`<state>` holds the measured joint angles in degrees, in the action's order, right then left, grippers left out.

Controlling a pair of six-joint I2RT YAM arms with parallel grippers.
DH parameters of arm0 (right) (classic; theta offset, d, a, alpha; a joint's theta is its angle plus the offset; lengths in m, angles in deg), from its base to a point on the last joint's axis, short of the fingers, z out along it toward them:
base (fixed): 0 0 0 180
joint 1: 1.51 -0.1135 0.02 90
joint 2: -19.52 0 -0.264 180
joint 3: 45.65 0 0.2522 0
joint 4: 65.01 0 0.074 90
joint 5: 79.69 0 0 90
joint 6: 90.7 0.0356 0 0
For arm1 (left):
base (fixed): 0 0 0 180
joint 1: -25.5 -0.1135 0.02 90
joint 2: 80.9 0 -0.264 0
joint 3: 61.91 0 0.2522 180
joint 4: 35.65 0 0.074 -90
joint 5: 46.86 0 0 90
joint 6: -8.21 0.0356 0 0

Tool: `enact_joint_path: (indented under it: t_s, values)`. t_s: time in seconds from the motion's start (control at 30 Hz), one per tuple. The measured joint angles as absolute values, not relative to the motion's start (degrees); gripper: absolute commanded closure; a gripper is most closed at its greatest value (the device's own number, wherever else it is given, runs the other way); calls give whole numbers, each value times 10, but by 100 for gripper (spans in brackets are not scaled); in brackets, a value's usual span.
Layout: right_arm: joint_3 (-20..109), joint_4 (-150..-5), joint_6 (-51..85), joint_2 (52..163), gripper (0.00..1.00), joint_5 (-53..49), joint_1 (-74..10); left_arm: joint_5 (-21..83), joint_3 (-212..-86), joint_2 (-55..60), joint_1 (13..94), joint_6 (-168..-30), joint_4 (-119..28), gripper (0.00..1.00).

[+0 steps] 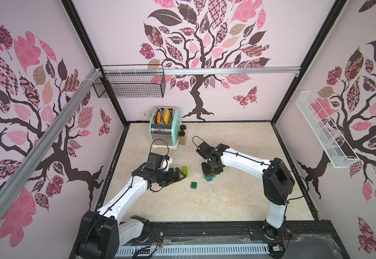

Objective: Assemble the letter f with lego
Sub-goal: Assemble the lego brick with the lego brick.

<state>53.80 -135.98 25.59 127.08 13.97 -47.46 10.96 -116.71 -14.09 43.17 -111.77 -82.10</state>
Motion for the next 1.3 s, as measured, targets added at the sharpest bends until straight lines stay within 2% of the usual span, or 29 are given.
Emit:
enact_joint_path:
  t_s: [0.7,1.3]
  values:
    - [544,-1370,248,1271,57,140,-475,110,-1167,-140,432,-1118,-821,15]
    - [554,-1373,243,1275,61,140,-475,110,-1167,-140,432,-1118,-821,15]
